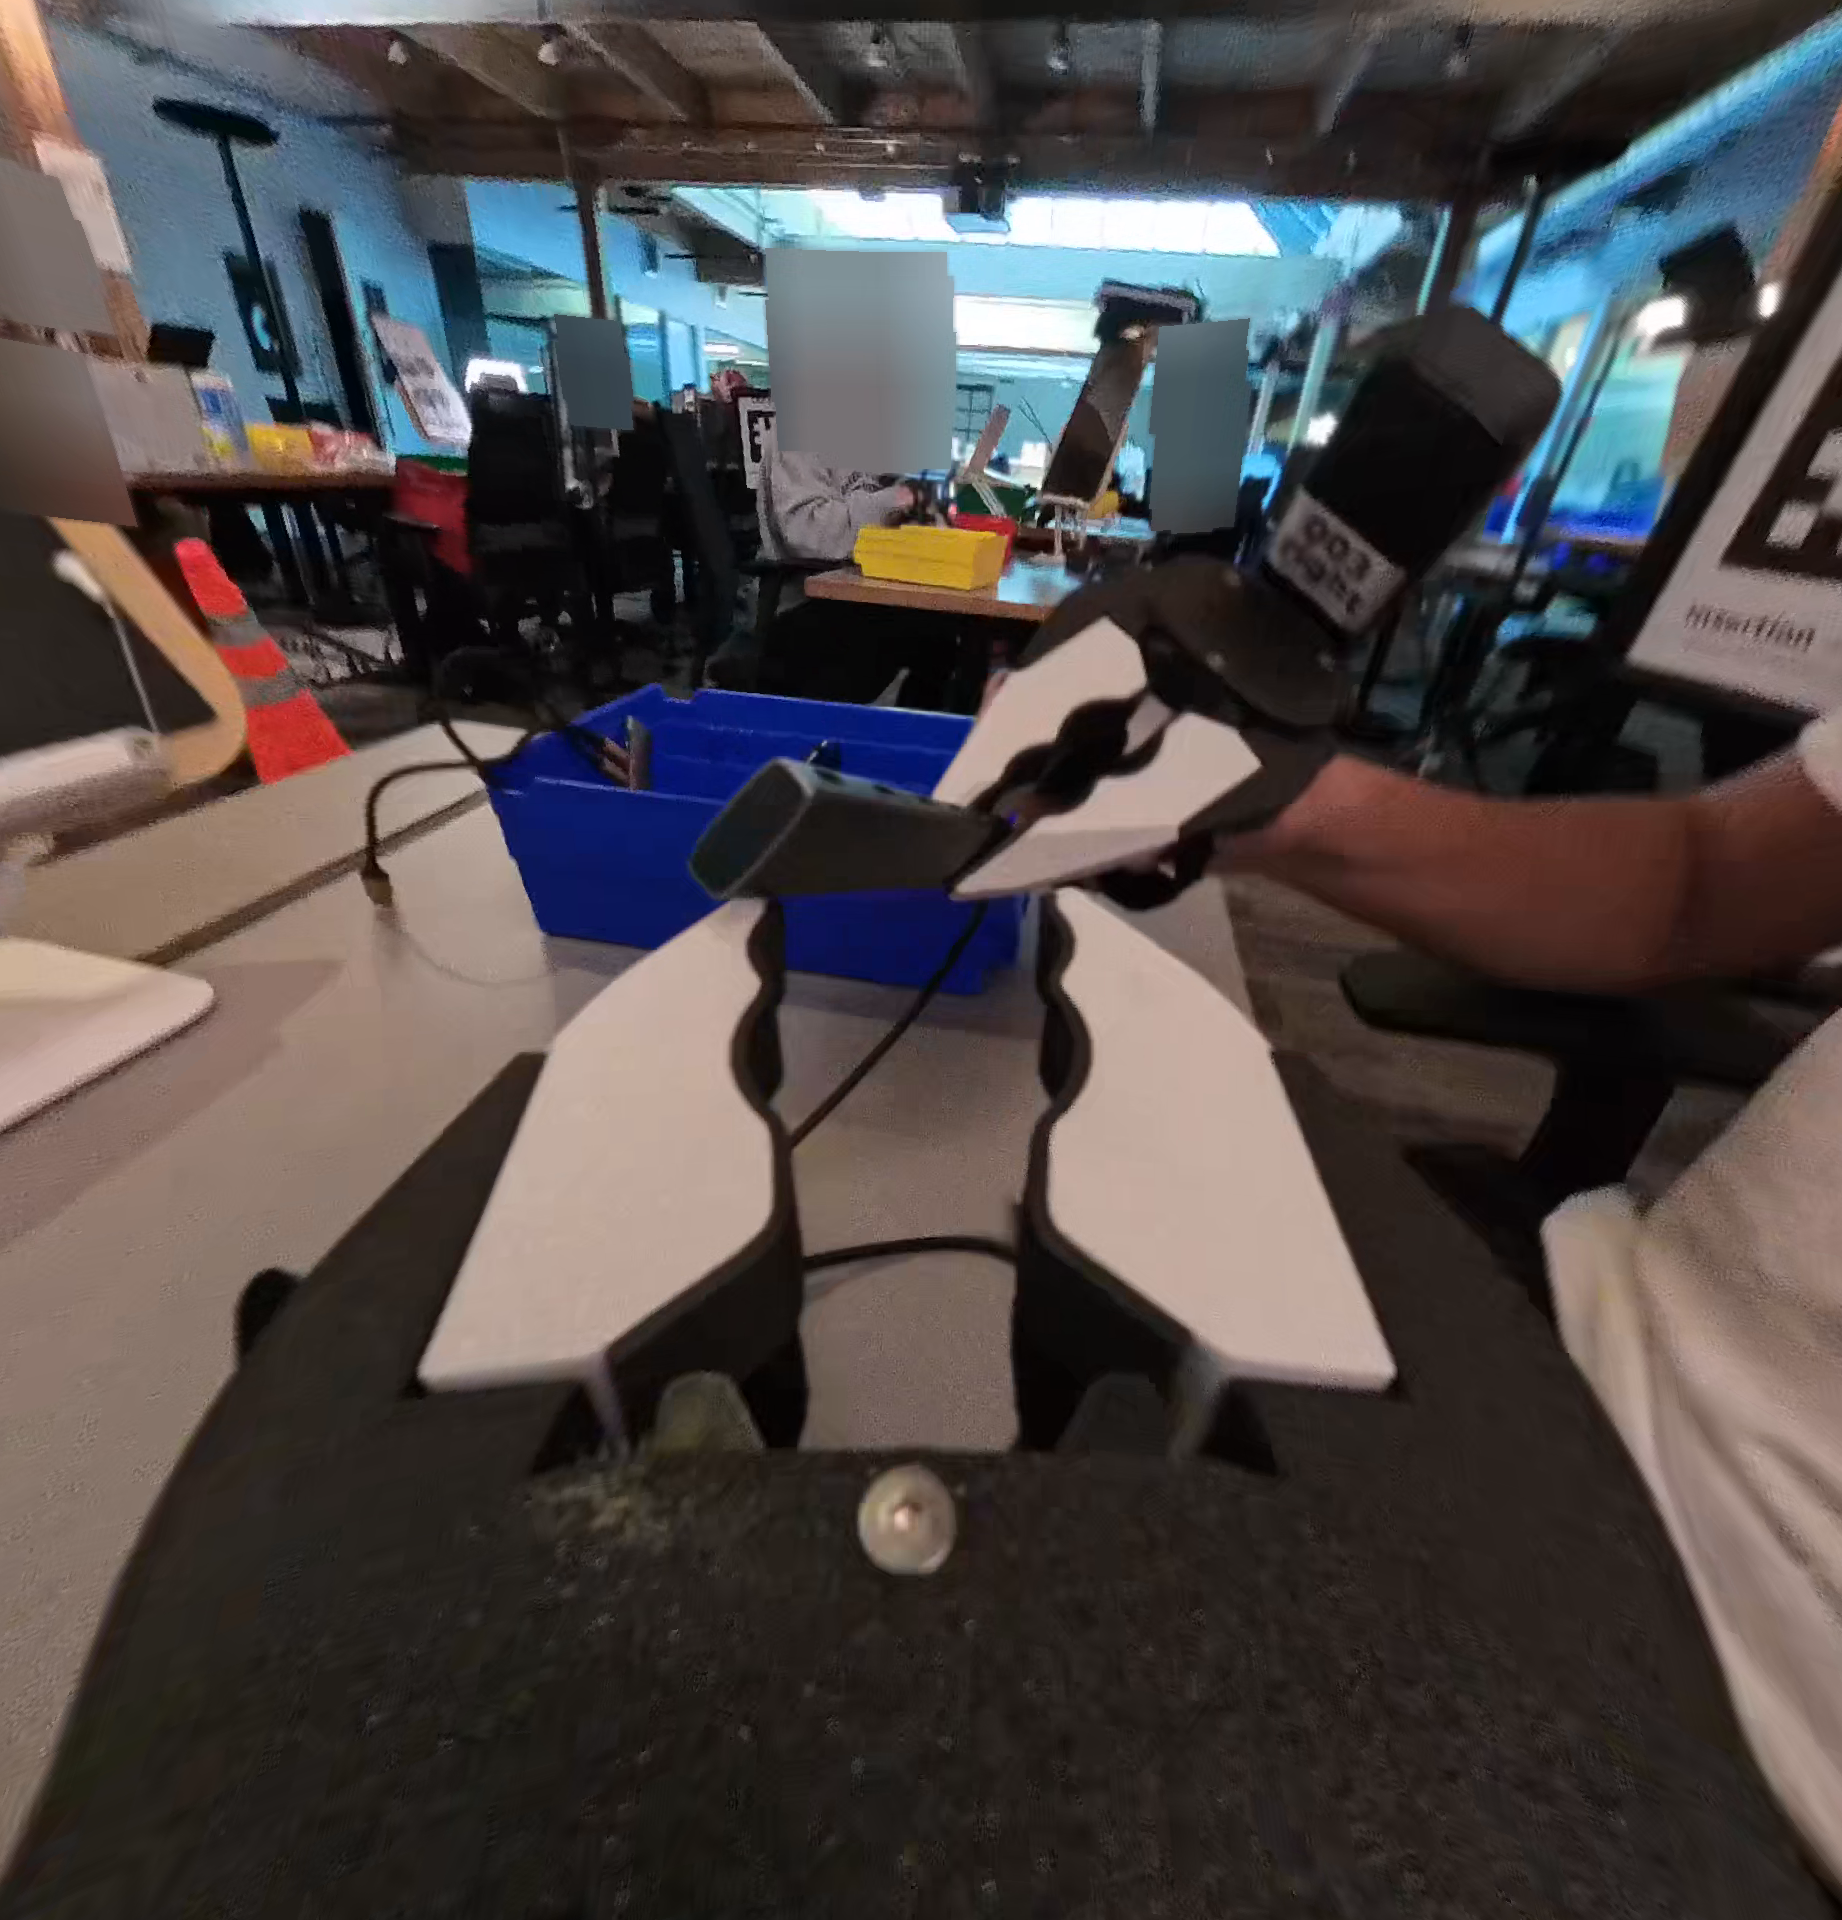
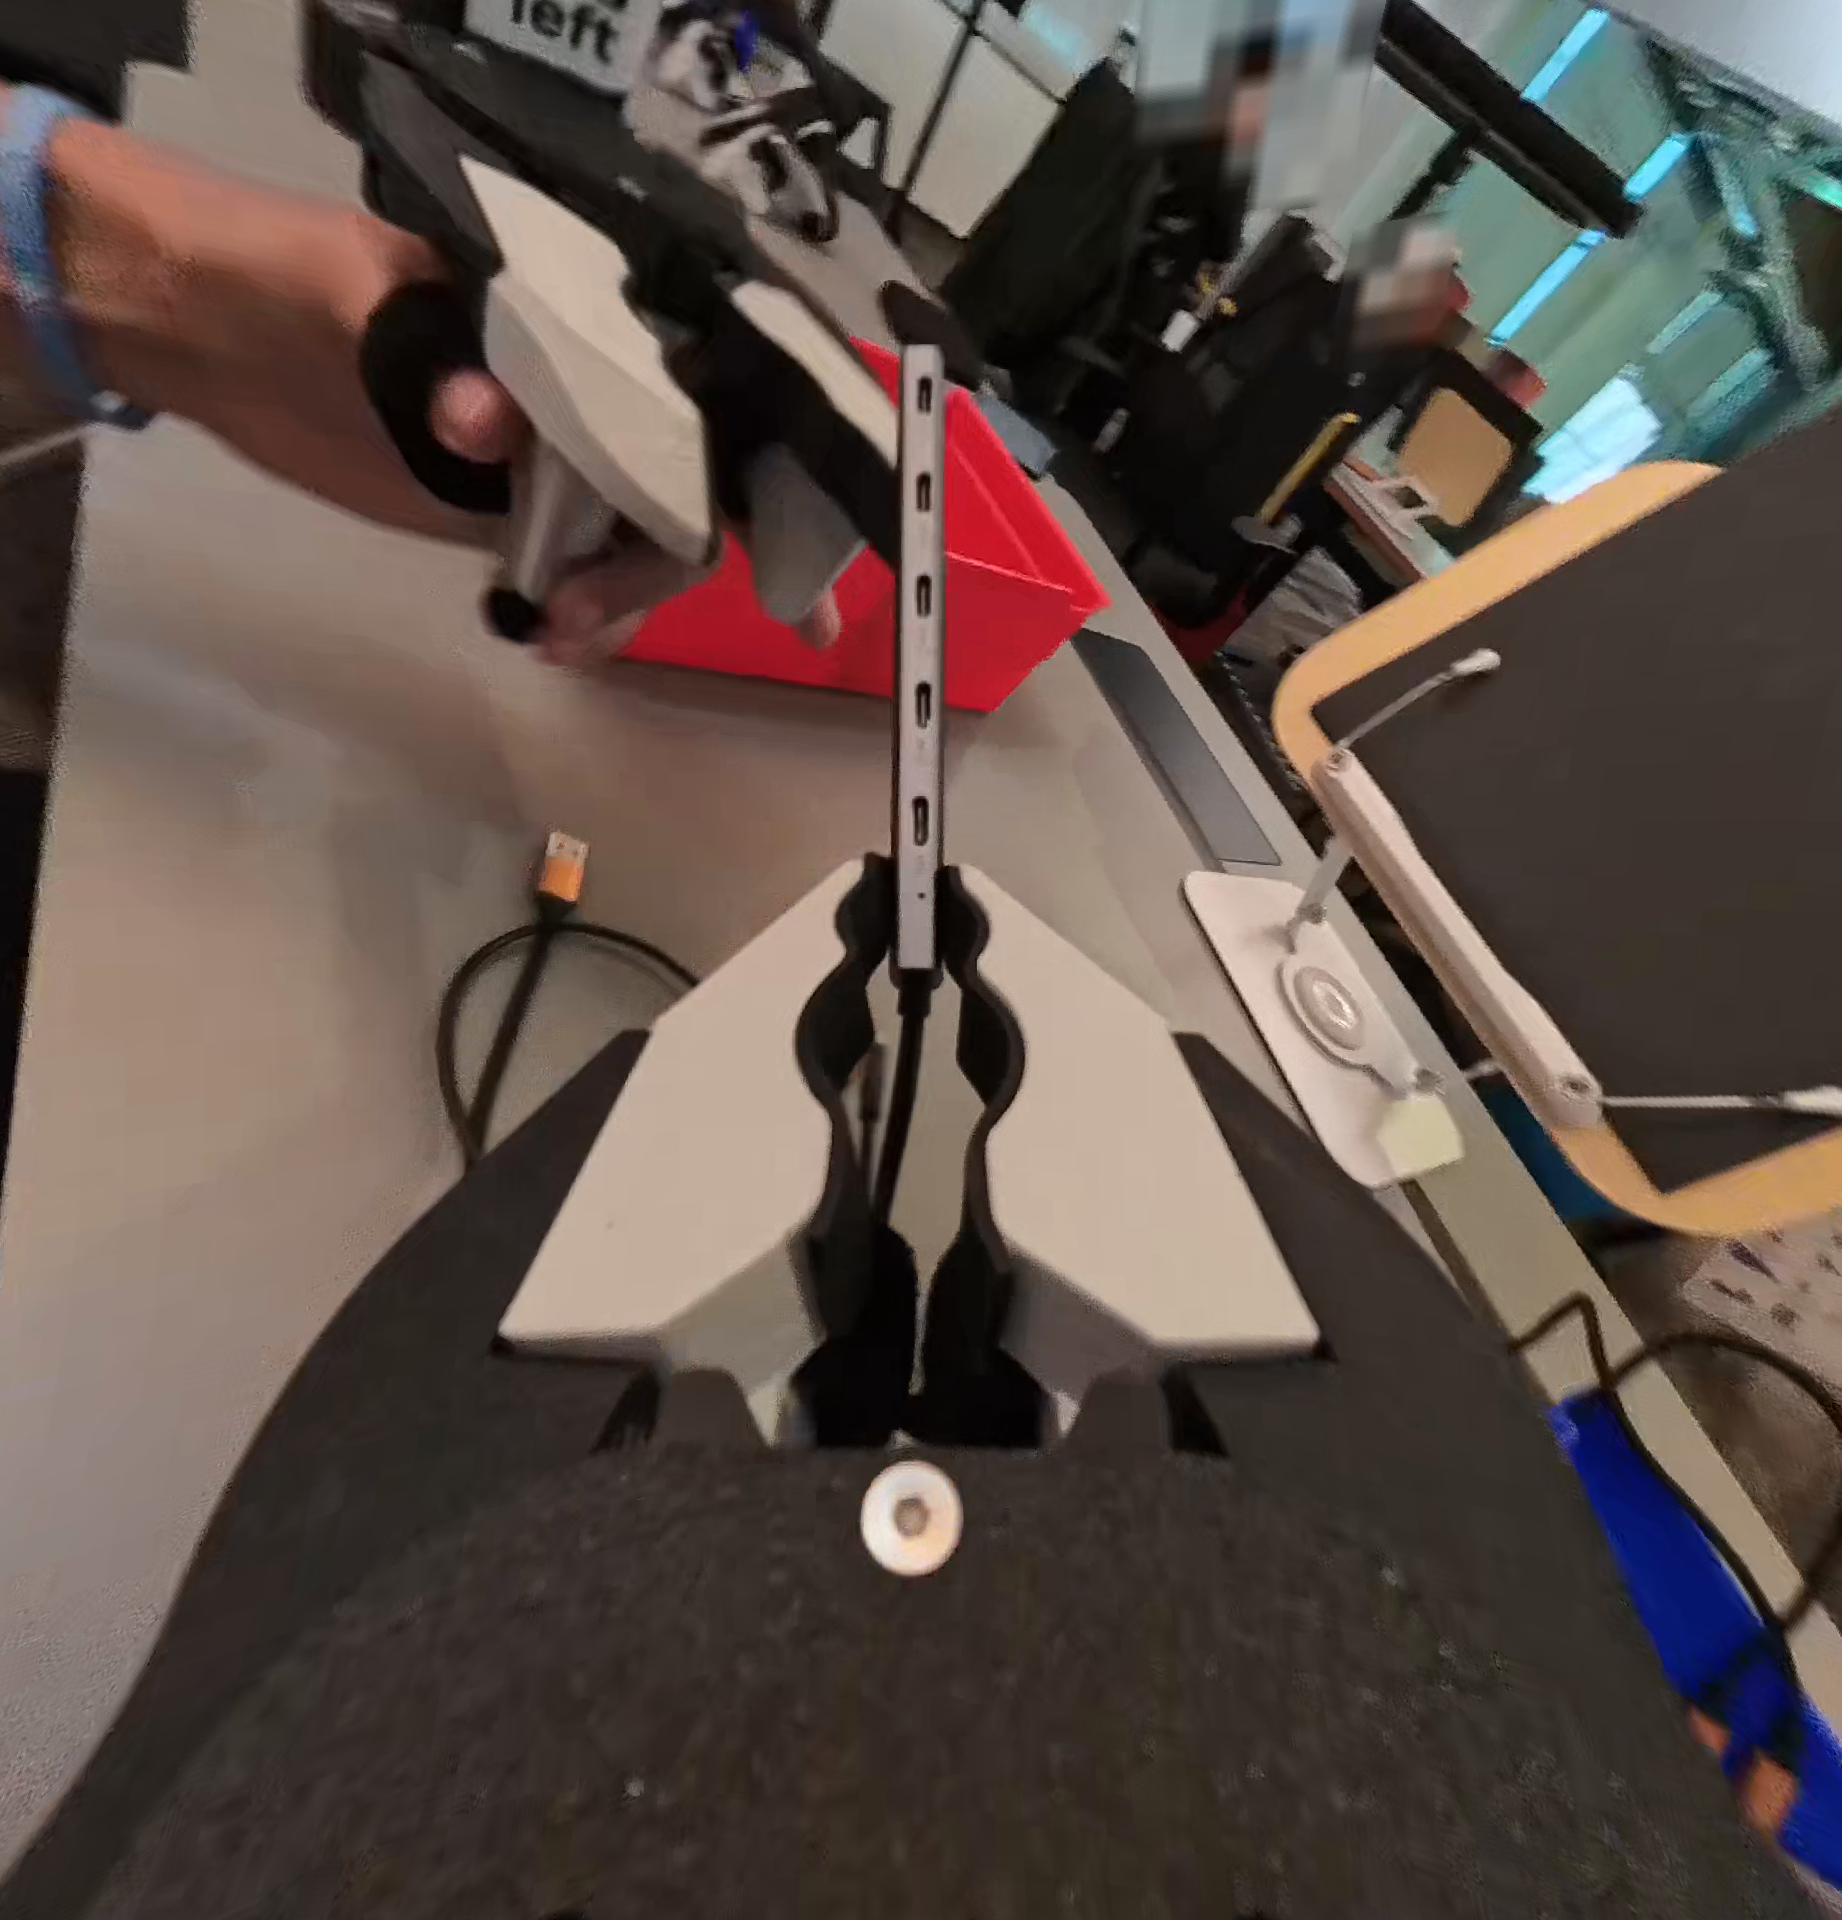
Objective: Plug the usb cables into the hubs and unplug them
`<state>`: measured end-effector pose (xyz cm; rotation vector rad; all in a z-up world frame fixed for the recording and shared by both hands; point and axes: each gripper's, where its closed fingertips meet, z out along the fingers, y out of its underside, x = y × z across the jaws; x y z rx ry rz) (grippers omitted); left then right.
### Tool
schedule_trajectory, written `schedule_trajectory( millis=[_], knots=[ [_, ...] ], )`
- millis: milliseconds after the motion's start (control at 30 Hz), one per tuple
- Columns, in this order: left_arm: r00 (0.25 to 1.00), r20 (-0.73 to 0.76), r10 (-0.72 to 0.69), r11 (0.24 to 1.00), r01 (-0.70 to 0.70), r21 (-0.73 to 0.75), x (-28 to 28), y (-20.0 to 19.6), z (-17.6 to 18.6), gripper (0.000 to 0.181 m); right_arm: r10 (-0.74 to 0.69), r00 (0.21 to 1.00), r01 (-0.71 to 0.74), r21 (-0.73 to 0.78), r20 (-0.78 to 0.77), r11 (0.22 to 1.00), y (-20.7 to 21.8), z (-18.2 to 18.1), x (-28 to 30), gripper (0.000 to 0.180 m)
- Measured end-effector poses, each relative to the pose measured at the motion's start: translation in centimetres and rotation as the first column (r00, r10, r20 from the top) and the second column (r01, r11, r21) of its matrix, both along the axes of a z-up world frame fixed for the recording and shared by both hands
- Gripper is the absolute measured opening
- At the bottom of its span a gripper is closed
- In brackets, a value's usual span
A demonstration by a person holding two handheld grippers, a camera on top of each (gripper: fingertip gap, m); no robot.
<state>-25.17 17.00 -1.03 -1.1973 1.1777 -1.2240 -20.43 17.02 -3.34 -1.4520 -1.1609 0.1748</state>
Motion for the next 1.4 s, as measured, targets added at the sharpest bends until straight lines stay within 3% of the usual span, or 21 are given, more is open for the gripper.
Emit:
schedule_trajectory(
  millis=[33,133,400,600,733,800,933,1000,1067,1133,1233,1333,1400],
  knots=[
    [1.000,-0.024,-0.004,0.994,0.006,0.113,-0.1,-0.6,-0.2,0.055,0.062,0.998,-0.062,-0.021,-0.003,0.998,-0.6,0.0,-0.2,0.008],
    [0.996,-0.078,0.047,0.950,-0.020,0.311,-0.1,-1.8,-0.5,0.052,0.213,0.977,-0.213,-0.027,0.010,0.977,-2.3,-0.1,-0.5,0.008],
    [0.989,-0.063,-0.135,0.945,0.148,0.291,0.0,-5.0,0.1,0.034,0.377,0.925,-0.379,-0.089,-0.045,0.921,-4.6,-1.4,-1.8,0.009],
    [0.982,-0.084,-0.168,0.937,0.185,0.297,0.3,-5.6,-0.3,0.031,0.408,0.906,-0.418,-0.093,-0.111,0.904,-5.0,-1.2,-1.6,0.008],
    [0.982,-0.059,-0.181,0.925,0.190,0.329,0.3,-6.0,-0.2,0.010,0.416,0.903,-0.426,-0.106,-0.107,0.898,-4.9,-1.4,-1.5,0.008],
    [0.982,-0.086,-0.169,0.915,0.189,0.357,0.4,-5.9,-0.6,0.010,0.412,0.904,-0.424,-0.114,-0.112,0.898,-4.9,-1.5,-1.3,0.008],
    [0.988,-0.142,-0.059,0.888,0.117,0.445,0.6,-4.5,-1.2,0.010,0.280,0.955,-0.290,-0.105,-0.097,0.951,-2.6,-1.6,-0.6,0.012],
    [0.989,-0.132,0.064,0.862,0.012,0.507,0.2,-2.6,-0.7,0.010,0.135,0.985,-0.141,-0.050,-0.105,0.989,-0.4,-1.0,0.8,0.014],
    [0.963,-0.077,0.259,0.789,-0.165,0.592,-0.9,0.3,0.5,0.010,0.027,0.993,-0.036,-0.078,-0.119,0.996,1.0,-0.9,2.0,0.021],
    [0.908,-0.019,0.418,0.689,-0.303,0.658,-2.3,2.7,1.2,0.010,-0.018,0.989,-0.009,-0.181,-0.148,0.983,1.2,-1.5,2.0,0.024],
    [0.855,0.027,0.517,0.625,-0.399,0.672,-3.4,4.3,0.7,0.010,0.011,0.995,-0.040,-0.307,-0.098,0.951,0.2,-4.5,-0.2,0.036],
    [0.826,0.048,0.562,0.644,-0.473,0.601,-3.9,5.4,-0.9,0.010,-0.114,0.993,0.113,-0.369,0.019,0.923,1.7,-8.8,0.0,0.034],
    [0.809,0.048,0.586,0.650,-0.504,0.568,-3.9,5.4,-2.1,0.010,-0.245,0.969,0.225,-0.461,0.017,0.858,3.1,-11.0,1.0,0.035]
  ],
)
